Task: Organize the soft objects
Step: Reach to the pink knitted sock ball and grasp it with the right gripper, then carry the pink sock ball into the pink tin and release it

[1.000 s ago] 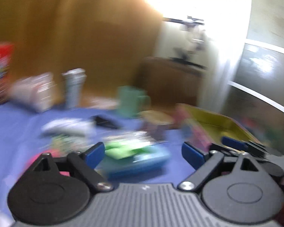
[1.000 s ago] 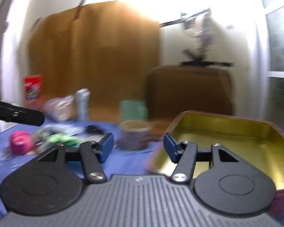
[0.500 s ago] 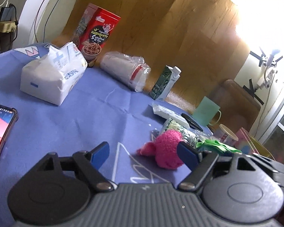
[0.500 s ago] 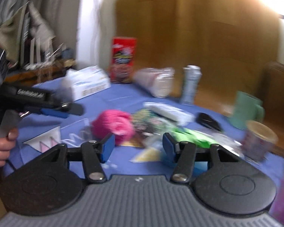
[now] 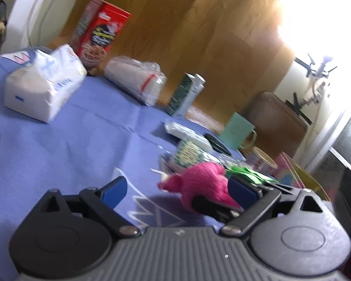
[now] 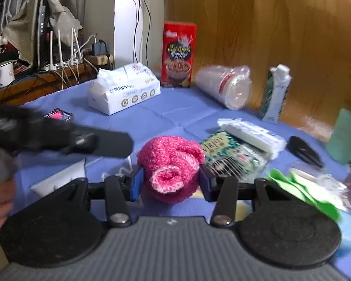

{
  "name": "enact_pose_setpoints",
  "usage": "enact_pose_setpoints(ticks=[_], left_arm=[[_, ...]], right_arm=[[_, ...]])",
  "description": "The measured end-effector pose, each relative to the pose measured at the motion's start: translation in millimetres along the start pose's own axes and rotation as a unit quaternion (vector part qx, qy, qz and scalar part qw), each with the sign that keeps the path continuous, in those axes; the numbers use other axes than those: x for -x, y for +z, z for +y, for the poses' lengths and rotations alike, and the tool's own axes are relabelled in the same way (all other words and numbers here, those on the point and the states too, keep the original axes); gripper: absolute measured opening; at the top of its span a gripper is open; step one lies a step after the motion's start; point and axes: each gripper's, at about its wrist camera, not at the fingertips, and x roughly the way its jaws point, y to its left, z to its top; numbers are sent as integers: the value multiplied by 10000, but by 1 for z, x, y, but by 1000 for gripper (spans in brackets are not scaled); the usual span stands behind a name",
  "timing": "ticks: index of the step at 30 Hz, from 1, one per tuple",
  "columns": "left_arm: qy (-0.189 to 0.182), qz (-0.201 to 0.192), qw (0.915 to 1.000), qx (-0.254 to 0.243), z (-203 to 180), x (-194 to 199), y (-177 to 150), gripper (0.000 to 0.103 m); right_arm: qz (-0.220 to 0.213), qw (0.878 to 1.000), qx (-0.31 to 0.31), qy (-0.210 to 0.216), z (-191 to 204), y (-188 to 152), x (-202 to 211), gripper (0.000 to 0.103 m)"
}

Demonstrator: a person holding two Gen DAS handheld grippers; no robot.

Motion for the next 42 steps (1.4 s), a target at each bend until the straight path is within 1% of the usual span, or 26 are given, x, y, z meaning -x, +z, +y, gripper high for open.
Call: enact_pose_setpoints(ticks=[2, 5, 8, 10, 12, 17, 18, 20, 21, 24, 25, 26, 27, 28, 29, 31, 33, 37, 39, 42], left_arm=[[-194, 124, 9997, -93, -10, -4, -3, 96], [-518, 325, 9974, -371, -31, -10, -11, 96], [-871, 595, 9920, -691, -56, -16, -22, 96], [-1086, 780, 9873, -863, -70, -21, -29, 98], [-1204, 903, 9832, -1033, -83, -25, -36, 98], [-1282, 1205, 9770, -1204, -103, -37, -52, 98], [-1270, 1241, 9764, -1232, -105, -38, -54, 98], [-1202, 1312, 9757, -1282, -109, -40, -59, 95], [-1172, 1333, 9756, -1293, -110, -40, -60, 94], [-1091, 1395, 9755, -1305, -112, -44, -63, 88], [-1081, 1419, 9752, -1308, -112, -46, -62, 84], [-1073, 1445, 9749, -1311, -112, -48, -63, 77], [-1075, 1473, 9743, -1324, -113, -49, -63, 74], [-1086, 1489, 9736, -1343, -114, -50, -63, 69], [-1058, 1486, 9734, -1387, -116, -50, -64, 67], [-1047, 1460, 9728, -1462, -118, -49, -64, 64], [-1125, 1409, 9729, -1447, -119, -47, -61, 63], [-1216, 1265, 9738, -1443, -123, -42, -54, 63], [-1224, 1277, 9728, -1492, -127, -44, -52, 63], [-1254, 1278, 9704, -1619, -136, -47, -50, 63]], right_arm=[[-28, 9999, 144, -58, -3, -9, 18, 52], [16, 9996, 156, -244, -8, -28, 44, 52], [60, 9988, -100, -483, -14, -43, 66, 52], [-4, 9974, -316, -640, -17, -51, 81, 53], [-52, 9958, -475, -786, -19, -59, 91, 54], [101, 9939, -838, -717, -25, -77, 87, 60], [118, 9939, -847, -699, -25, -78, 85, 60], [120, 9943, -804, -696, -23, -80, 83, 66], [155, 9945, -781, -675, -23, -81, 80, 66], [112, 9946, -785, -665, -24, -86, 79, 67], [95, 9947, -789, -659, -24, -87, 80, 67], [83, 9946, -794, -660, -24, -87, 82, 67], [68, 9946, -799, -655, -24, -87, 81, 67], [55, 9945, -805, -664, -24, -89, 83, 66], [45, 9945, -799, -683, -22, -89, 84, 57], [6, 9944, -733, -767, -21, -88, 85, 52], [-45, 9941, -707, -827, -20, -88, 87, 51], [-328, 9932, -557, -964, -17, -86, 96, 51], [-396, 9927, -511, -1015, -17, -85, 98, 51], [-465, 9914, -599, -1068, -22, -85, 101, 51]])
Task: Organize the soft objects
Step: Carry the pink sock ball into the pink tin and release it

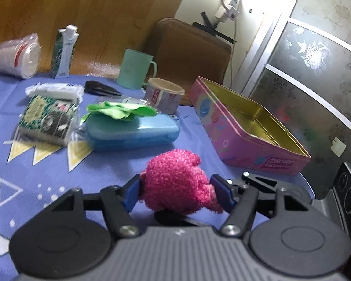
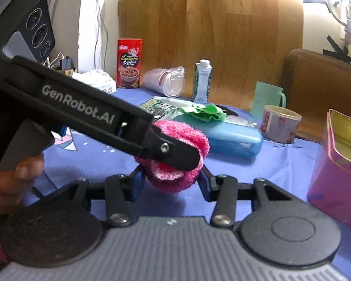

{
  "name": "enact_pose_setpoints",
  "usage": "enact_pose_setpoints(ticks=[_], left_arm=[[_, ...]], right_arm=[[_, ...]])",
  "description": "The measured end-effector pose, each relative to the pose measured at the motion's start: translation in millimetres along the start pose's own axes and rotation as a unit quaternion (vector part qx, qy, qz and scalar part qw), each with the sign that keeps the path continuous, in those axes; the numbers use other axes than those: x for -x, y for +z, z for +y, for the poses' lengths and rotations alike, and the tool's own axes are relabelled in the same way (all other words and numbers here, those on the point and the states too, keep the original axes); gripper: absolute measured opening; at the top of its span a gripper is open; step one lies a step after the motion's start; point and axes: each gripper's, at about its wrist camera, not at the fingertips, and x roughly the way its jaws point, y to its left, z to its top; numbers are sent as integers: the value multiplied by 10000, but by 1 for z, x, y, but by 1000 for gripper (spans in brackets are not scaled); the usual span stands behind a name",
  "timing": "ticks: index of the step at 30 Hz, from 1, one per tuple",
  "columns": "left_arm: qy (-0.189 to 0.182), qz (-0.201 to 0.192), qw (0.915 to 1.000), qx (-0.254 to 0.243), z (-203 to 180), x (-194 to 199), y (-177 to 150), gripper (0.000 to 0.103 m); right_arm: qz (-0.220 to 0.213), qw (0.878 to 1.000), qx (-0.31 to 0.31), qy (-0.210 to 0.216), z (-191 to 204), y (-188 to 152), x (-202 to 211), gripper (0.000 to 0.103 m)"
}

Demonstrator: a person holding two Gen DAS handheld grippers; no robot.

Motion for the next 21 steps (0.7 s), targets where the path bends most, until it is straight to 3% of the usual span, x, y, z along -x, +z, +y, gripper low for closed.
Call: enact_pose_setpoints(ticks=[12, 21], left_arm=[[-416, -184, 9954, -840, -65, -44, 51, 63], [-793, -151, 9864, -1428, -135, -106, 77, 68]], right_arm=[[-622, 9944, -272, -811, -51, 15, 32, 51], [-922, 9774, -668, -1780, -111, 9, 65, 51]])
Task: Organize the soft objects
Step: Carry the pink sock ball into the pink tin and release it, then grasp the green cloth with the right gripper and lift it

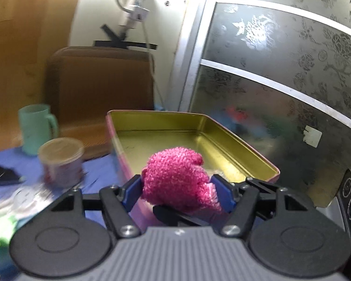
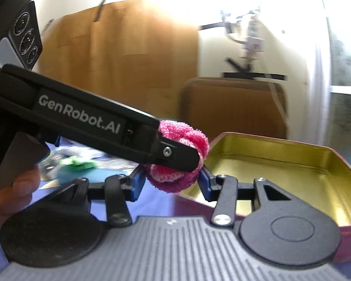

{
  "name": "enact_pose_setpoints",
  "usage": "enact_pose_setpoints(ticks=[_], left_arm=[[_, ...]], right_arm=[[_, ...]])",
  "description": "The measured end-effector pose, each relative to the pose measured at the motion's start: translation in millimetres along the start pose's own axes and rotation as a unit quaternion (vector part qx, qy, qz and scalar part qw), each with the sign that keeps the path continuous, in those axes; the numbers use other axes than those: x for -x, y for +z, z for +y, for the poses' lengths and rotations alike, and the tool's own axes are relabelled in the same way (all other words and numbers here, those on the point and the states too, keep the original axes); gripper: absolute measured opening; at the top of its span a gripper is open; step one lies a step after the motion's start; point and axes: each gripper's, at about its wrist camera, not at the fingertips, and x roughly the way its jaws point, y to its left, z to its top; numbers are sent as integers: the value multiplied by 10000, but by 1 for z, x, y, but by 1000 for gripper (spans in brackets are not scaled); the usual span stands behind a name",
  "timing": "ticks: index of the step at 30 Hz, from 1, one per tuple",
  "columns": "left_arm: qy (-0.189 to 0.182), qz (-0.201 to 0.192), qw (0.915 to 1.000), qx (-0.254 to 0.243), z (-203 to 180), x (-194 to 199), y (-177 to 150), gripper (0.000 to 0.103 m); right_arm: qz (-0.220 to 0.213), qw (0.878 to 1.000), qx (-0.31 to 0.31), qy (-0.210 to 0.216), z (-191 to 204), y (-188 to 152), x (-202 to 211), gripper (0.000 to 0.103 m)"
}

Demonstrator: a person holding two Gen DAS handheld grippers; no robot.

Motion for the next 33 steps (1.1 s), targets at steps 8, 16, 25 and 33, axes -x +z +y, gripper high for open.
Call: enact_pose_setpoints(ticks=[8, 16, 25, 33], left_arm=[[326, 107, 9986, 407, 9, -30, 1, 82], [470, -16, 9980, 414, 18, -4, -12, 83], [651, -170, 9977, 120, 24, 43, -42, 85], [1084, -56, 9921, 627, 70, 87, -79, 86]], right_arm=[[141, 9926, -526, -1081, -59, -6, -31, 66], [-71, 9898, -807, -1168, -61, -16, -15, 65], [-137, 9912, -813, -1035, -39, -15, -3, 65], [-42, 9972, -494, -563, -4, -9, -11, 65]])
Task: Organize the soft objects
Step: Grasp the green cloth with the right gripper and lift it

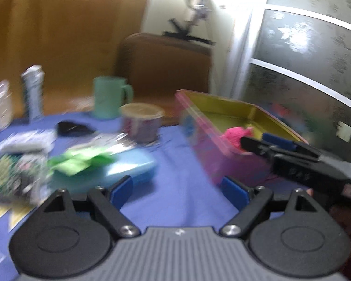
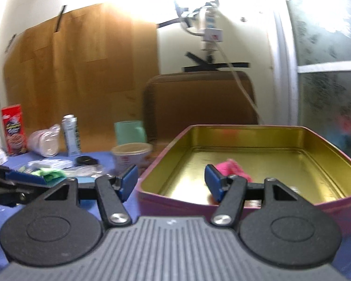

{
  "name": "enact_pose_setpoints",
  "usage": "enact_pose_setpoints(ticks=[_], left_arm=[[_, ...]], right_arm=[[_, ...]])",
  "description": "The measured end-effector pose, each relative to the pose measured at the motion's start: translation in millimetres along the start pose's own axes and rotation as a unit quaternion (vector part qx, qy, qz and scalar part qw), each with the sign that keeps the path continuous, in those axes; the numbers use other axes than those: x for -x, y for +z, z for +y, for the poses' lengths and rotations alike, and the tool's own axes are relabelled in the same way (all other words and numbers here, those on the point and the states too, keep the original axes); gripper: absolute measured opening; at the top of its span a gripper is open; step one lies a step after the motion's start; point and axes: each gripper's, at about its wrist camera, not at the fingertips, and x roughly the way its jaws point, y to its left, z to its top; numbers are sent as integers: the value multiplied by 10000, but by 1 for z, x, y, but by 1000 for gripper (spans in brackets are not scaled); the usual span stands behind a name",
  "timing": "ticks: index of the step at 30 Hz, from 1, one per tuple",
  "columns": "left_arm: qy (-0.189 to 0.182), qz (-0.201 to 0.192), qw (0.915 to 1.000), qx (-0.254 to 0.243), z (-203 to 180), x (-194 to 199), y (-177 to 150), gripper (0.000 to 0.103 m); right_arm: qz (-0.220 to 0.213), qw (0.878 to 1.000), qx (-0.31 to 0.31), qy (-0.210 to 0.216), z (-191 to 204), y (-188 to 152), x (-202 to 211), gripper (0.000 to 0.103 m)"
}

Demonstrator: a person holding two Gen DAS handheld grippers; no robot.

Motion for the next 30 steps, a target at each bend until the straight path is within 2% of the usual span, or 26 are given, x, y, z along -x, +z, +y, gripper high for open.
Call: enact_pose_setpoints(ticks=[5, 8, 11, 13, 15, 19, 20, 21, 22, 23, 26, 30], left_arm=[[627, -1, 9963, 595, 51, 14, -16, 87], [961, 2, 9905, 979, 80, 22, -26, 87], [842, -178, 9846, 1521, 104, 37, -31, 87], [909, -375, 9813, 1652, 110, 46, -34, 87], [815, -548, 9787, 1801, 115, 51, -36, 87], [815, -879, 9730, 1973, 118, 56, -37, 87], [813, -920, 9721, 1998, 119, 58, -38, 87], [794, -944, 9718, 2010, 119, 58, -38, 87], [773, -963, 9716, 2019, 120, 58, -38, 87], [766, -977, 9712, 2034, 121, 58, -38, 87], [718, -963, 9705, 2091, 122, 58, -38, 87], [688, -946, 9695, 2154, 122, 57, -40, 87]], right_arm=[[127, 9983, 365, 430, 31, 0, -8, 65], [415, 9944, 460, 853, 48, 0, -23, 65], [548, 9872, 812, 1255, 73, -1, -36, 65], [553, 9802, 1178, 1492, 94, -1, -44, 65], [566, 9730, 1459, 1699, 113, -1, -54, 65], [750, 9627, 1729, 1941, 141, 1, -84, 64], [846, 9608, 1726, 1997, 145, 1, -92, 61], [960, 9590, 1703, 2050, 148, 0, -100, 52], [1015, 9581, 1642, 2118, 149, 0, -105, 26], [1035, 9580, 1554, 2175, 149, 1, -107, 6], [935, 9652, 1333, 2048, 143, 7, -97, 6], [417, 9704, 1109, 2106, 127, 18, -54, 6]])
